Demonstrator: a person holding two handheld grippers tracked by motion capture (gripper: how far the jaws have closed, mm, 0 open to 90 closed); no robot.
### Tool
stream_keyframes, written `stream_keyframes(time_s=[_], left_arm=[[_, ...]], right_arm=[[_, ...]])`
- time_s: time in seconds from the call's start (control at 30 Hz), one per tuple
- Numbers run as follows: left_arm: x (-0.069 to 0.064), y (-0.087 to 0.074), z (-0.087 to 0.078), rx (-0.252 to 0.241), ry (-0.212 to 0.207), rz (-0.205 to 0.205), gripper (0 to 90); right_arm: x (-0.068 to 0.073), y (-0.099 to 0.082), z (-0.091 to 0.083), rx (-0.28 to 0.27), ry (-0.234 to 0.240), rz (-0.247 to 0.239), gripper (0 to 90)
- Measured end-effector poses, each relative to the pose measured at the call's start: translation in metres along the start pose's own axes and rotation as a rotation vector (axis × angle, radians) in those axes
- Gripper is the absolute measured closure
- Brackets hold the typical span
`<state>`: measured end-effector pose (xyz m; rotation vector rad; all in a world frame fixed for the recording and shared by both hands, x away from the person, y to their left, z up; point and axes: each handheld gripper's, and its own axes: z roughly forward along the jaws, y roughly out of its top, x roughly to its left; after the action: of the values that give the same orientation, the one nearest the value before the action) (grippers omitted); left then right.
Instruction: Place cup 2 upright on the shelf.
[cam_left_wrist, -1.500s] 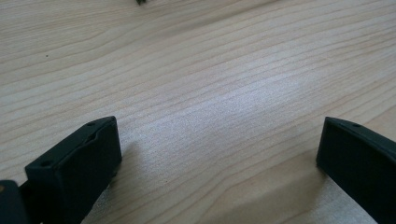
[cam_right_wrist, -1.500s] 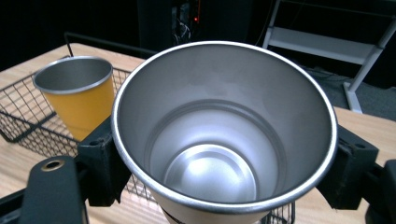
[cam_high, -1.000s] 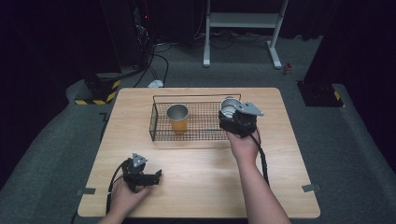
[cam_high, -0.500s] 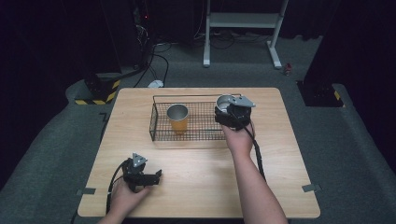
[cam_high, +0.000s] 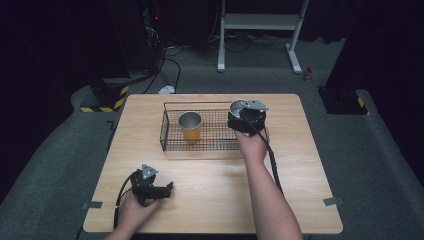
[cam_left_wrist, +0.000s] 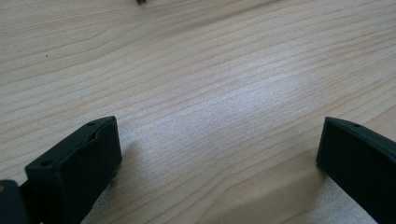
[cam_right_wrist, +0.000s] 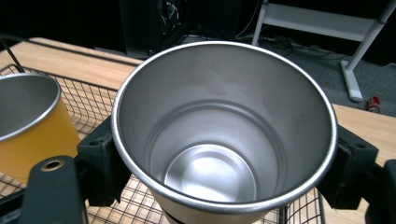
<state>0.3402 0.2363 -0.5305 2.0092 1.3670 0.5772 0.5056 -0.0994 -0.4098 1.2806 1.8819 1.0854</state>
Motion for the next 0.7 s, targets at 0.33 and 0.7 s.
stream_keyframes(time_s=[0.33, 0.7], left_arm=[[0.000, 0.000, 0.000, 0.001, 0.000, 0.001, 0.3], [0.000, 0.000, 0.000, 0.002, 0.001, 0.003, 0.3]], right_arm=[[0.004, -0.012, 0.019, 0.067, -0.003, -0.018, 18.6], [0.007, -0.024, 0.036, 0.155, 0.003, -0.024, 18.6]])
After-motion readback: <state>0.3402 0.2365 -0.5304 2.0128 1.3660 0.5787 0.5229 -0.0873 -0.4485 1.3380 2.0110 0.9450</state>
